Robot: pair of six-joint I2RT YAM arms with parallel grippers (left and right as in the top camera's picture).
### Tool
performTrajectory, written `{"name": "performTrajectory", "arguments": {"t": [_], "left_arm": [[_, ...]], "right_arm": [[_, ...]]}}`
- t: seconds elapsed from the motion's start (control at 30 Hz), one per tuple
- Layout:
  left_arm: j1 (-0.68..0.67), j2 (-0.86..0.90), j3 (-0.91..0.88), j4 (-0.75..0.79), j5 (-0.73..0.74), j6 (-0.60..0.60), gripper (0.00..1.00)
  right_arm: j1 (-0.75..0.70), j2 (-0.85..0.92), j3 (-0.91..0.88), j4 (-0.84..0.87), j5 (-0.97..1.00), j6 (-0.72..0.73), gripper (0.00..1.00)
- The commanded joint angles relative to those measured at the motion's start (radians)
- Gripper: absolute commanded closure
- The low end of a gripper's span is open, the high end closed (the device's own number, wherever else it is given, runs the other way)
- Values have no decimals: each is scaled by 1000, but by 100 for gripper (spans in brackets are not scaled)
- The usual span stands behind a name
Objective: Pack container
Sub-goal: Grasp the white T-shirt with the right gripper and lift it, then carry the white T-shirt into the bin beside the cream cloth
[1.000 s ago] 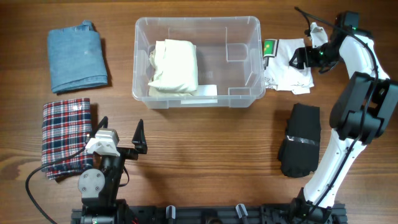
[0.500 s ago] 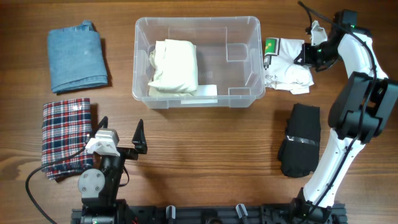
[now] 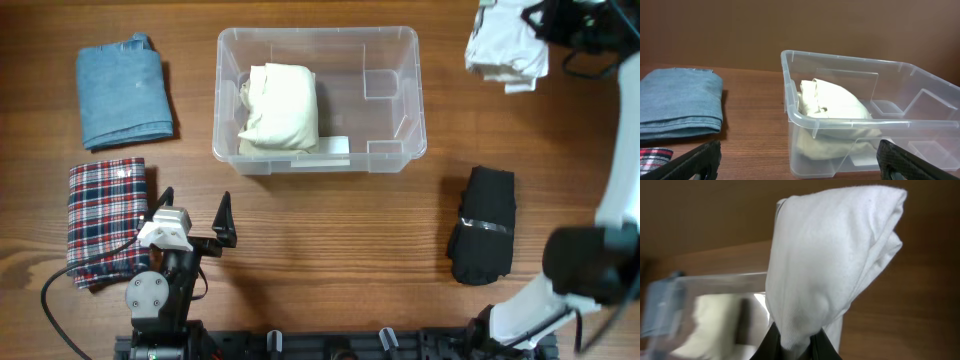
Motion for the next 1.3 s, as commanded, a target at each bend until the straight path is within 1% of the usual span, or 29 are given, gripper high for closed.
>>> {"name": "performTrajectory", "arguments": {"t": [0.0, 0.1, 0.23, 0.4, 0.5, 0.63, 0.73, 0.9, 1.07, 1.2, 1.27], "left_arm": [[8, -10, -8, 0, -6, 13, 0], [8, -10, -8, 0, -6, 13, 0], [8, -10, -8, 0, -6, 13, 0], [8, -10, -8, 0, -6, 13, 0], [8, -10, -8, 0, -6, 13, 0], [8, -10, -8, 0, -6, 13, 0], [8, -10, -8, 0, -6, 13, 0], [8, -10, -8, 0, -6, 13, 0], [8, -10, -8, 0, -6, 13, 0], [8, -10, -8, 0, -6, 13, 0], [8, -10, -8, 0, -6, 13, 0]], "right_arm": [[70, -92, 14, -27, -142, 31, 96], [153, -126, 14, -42, -148, 46, 96], [297, -111, 10, -43, -142, 48, 96], [478, -14, 10, -16, 55, 200, 96], [548, 79, 10, 21, 91, 268, 96], [600, 209, 10, 59, 97, 312, 96], [620, 306, 10, 65, 158, 341, 96], [621, 391, 10, 69, 237, 360, 96], [621, 404, 10, 69, 292, 360, 96], [621, 406, 10, 62, 428, 362, 96], [621, 406, 10, 58, 453, 365, 96]]}}
